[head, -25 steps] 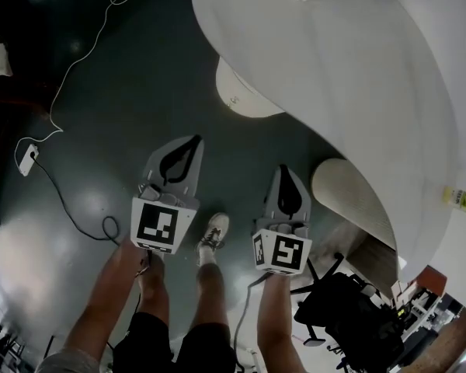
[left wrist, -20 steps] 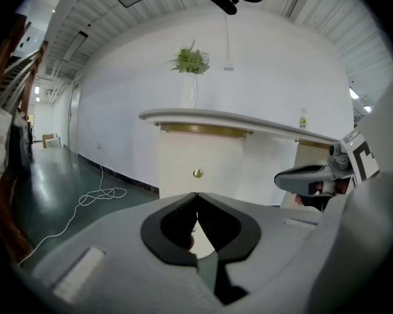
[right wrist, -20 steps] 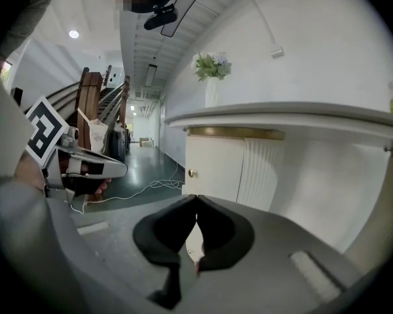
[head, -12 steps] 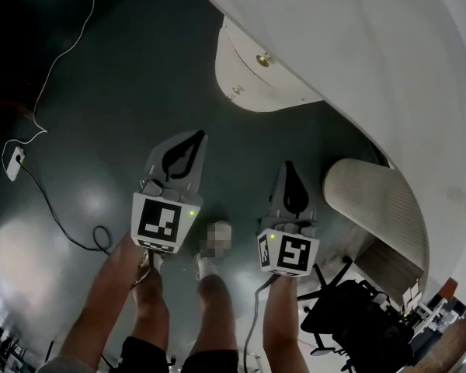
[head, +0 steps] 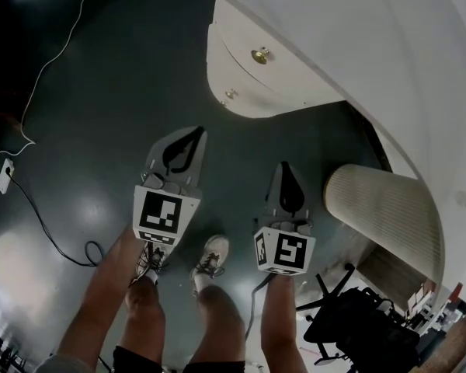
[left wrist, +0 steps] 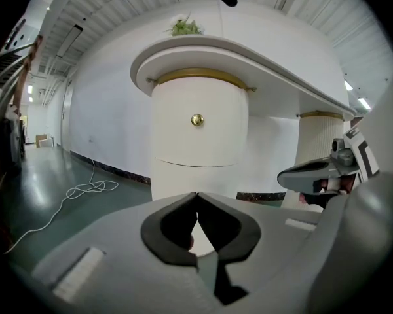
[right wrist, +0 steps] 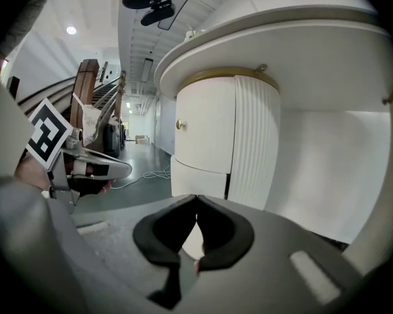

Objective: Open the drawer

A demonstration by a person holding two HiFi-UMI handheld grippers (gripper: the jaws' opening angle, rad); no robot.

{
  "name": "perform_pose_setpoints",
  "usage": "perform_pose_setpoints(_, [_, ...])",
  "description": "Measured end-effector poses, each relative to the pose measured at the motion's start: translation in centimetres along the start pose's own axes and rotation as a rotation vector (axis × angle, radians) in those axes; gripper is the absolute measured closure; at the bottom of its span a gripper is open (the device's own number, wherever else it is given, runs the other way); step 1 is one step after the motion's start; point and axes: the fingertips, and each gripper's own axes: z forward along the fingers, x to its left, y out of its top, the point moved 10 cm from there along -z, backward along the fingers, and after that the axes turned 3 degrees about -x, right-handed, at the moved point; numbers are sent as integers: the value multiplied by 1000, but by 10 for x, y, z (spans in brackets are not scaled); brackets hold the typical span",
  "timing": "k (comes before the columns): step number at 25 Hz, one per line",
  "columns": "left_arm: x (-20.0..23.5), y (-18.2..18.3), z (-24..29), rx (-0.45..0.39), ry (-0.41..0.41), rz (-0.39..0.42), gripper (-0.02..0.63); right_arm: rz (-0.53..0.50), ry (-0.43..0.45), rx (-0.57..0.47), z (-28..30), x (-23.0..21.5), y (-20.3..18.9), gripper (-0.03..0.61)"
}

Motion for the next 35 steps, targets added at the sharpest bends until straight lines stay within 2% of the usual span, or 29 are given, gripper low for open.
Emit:
perform_pose_setpoints(4, [-3, -12, 19, 21, -14, 16, 603, 1, -9, -1, 4, -5, -2, 575])
perform_pose_setpoints(9, [-3, -20, 45, 37, -35, -19, 593, 9, -23, 0, 5, -15, -1, 575])
perform_pose_setpoints(13, [0, -26, 66, 59, -64, -18, 502, 18, -33, 6, 3, -18, -3, 575])
perform_pose_setpoints(17, [2, -35, 90, 100, -91, 13, 459, 26, -38, 6, 6, -20, -8, 575])
perform_pose_setpoints(21, [5, -46, 110, 121, -77, 17, 440, 33, -46, -2, 12, -25, -15, 575])
perform_pose_setpoints(32, [19, -64, 143, 154, -86, 30, 439, 23, -102, -32, 19, -47, -26, 575])
perform_pose_setpoints(34, [17, -64, 145, 152, -91, 40, 457, 35, -113, -36, 20, -49, -28, 575])
perform_pose_setpoints(35, [15, -63, 146, 152, -92, 46, 491, 39, -117, -37, 20, -51, -29, 575])
